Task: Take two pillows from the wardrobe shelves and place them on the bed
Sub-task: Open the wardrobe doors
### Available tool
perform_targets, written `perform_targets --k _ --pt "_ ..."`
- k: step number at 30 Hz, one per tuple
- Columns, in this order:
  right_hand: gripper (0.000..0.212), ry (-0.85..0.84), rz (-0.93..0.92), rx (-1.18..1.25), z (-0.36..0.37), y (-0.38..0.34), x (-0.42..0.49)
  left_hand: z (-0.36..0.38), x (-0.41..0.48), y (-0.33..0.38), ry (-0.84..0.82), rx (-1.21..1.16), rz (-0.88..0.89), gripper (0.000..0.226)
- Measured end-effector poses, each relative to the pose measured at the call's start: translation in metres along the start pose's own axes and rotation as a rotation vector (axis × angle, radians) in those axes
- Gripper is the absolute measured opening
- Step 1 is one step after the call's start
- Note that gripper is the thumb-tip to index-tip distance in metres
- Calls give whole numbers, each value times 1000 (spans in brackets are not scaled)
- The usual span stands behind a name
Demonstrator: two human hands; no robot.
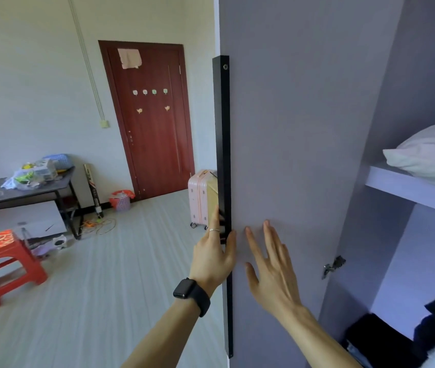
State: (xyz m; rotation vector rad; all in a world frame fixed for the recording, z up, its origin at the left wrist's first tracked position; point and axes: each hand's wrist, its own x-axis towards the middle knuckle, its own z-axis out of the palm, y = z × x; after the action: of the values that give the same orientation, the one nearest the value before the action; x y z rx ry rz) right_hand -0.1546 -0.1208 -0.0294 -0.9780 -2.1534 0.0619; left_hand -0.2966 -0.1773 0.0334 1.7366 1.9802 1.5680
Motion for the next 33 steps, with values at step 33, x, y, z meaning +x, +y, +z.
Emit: perform_targets --k 33 --pt "60 572 593 -830 -342 181 -228 303 -99 246 -766 -501 326 58"
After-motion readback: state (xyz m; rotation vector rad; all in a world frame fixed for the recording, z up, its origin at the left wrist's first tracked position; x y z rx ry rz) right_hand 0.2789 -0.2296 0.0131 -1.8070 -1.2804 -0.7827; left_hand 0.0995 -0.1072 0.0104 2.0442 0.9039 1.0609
